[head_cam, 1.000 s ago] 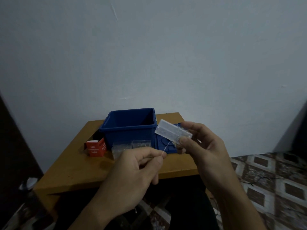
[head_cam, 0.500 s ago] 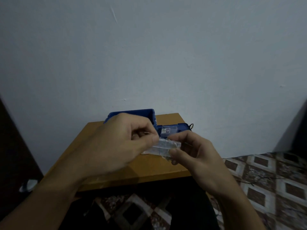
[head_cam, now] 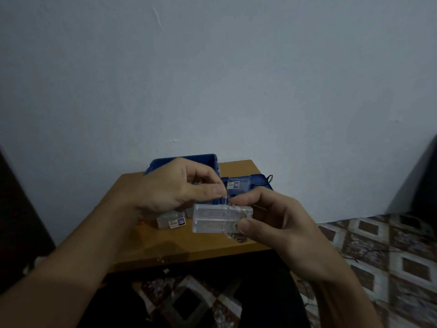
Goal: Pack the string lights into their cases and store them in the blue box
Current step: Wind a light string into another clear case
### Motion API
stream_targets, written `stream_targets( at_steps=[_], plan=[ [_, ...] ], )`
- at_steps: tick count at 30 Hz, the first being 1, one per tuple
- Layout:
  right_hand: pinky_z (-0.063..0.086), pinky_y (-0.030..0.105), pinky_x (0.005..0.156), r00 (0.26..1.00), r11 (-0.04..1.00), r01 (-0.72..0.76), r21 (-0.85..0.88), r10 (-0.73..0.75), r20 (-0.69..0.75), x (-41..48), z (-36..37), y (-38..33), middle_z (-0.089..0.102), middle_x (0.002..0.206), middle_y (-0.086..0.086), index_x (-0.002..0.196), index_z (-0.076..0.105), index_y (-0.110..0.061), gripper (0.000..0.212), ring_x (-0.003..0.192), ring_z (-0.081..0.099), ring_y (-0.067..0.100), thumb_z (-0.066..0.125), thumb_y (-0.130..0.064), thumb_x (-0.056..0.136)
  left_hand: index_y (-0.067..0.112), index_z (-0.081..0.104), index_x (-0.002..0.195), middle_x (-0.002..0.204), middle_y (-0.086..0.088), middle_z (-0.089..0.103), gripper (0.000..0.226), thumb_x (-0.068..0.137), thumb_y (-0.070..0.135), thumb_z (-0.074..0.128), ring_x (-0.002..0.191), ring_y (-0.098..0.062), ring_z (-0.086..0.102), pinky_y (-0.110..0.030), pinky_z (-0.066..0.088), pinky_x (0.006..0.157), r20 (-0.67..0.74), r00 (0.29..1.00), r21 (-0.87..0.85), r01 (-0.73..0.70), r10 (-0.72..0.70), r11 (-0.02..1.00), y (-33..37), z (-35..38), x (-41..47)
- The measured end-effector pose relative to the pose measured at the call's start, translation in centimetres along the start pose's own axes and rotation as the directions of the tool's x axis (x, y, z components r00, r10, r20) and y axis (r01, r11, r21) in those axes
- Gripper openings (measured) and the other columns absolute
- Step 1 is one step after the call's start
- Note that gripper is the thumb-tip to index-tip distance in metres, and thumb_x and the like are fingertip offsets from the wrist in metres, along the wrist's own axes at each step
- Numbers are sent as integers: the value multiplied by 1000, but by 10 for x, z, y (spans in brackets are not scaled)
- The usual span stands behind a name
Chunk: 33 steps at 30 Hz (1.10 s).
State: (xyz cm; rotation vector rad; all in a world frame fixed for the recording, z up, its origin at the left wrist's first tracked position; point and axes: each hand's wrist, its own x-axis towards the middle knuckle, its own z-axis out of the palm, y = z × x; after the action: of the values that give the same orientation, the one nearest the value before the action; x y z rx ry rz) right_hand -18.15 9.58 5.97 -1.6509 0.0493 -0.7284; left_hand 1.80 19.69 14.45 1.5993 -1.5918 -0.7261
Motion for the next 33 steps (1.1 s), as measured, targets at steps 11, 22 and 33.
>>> stream_targets(
  at_steps=[11, 22, 33],
  plan=[
    [56, 32, 75, 997, 997, 29, 77, -23, -80, 2, 0, 3, 72, 100, 13, 106, 71, -14, 19, 83, 67, 26, 71, -13, 86, 22, 74, 92, 55, 0, 35, 16, 82, 19, 61, 39, -8, 20, -26, 8, 42, -22, 995, -622, 62, -97, 781, -45, 45, -15],
    [54, 35, 73, 966, 993, 39, 107, -10, -257, 9, 14, 9, 72, 104, 14, 111, 68, -8, 20, 82, 68, 27, 70, -7, 91, 11, 67, 101, 61, -1, 39, 30, 78, 28, 73, 40, -6, 27, -21, 18, 39, -313, 948, -715, -196, -57, 671, -44, 86, -32],
    [59, 35, 75, 975, 997, 72, 7, -69, -212, 7, 13, 2, 67, 104, 18, 116, 74, -27, 33, 91, 68, 37, 61, -3, 97, 3, 73, 91, 47, 17, 54, 28, 83, 27, 62, 41, 6, 50, -7, 37, 43, -541, 841, -338, -215, -2, 916, -27, 96, -34]
  ],
)
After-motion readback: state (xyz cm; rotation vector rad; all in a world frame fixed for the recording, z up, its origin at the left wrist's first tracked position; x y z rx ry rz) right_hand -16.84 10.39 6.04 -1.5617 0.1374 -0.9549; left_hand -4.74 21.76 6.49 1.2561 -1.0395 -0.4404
